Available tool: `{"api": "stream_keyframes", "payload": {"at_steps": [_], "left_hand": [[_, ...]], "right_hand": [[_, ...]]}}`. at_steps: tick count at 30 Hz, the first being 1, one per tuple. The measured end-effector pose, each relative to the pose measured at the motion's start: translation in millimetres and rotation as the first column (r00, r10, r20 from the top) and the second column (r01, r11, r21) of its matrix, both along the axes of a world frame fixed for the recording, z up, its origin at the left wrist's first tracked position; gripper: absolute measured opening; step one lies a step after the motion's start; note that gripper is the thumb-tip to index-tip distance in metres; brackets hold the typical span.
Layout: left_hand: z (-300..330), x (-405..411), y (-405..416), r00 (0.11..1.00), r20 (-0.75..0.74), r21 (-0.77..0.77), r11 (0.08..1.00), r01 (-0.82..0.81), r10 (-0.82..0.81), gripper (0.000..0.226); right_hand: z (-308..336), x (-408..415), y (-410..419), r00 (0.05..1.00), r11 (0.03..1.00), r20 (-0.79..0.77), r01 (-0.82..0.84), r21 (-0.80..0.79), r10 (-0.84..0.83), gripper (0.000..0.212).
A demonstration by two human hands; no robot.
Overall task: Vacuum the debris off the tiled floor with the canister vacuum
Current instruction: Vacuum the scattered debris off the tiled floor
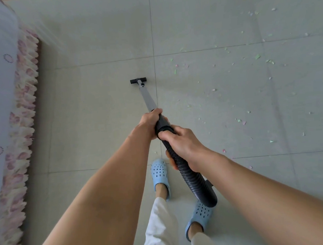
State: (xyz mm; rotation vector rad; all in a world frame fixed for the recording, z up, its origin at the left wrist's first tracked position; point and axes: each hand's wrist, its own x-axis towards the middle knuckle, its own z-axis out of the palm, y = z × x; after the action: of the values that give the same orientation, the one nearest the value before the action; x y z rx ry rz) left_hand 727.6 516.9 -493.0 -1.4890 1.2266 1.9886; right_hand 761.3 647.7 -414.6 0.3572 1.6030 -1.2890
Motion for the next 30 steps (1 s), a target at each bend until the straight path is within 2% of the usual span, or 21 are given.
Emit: {"api": "stream_keyframes", "payload": {"at_steps": [17,23,30], "left_hand": [[9.2,49.1,84.9,0.997,-0.011,0.05,0.996,-0.078,0.079,0.018],[6.8,21.8,96.5,0.999,-0.022,0.036,0.998,-0.045,0.045,0.018],[-4.3,-50.6,75.0,0.999,-0.041,0.012,1.0,0.011,-0.01,0.018]], "right_hand": [[20.8,41.0,82.3,0.997,0.998,-0.045,-0.056,0.03,0.057,0.016],[17.9,18.5,93.6,0.998,0.999,-0.064,-0.02,0.045,0.023,0.022],[7.9,-42.5,69.0,0.996,0.997,-0.077,0.042,0.057,-0.038,0.026]]}}
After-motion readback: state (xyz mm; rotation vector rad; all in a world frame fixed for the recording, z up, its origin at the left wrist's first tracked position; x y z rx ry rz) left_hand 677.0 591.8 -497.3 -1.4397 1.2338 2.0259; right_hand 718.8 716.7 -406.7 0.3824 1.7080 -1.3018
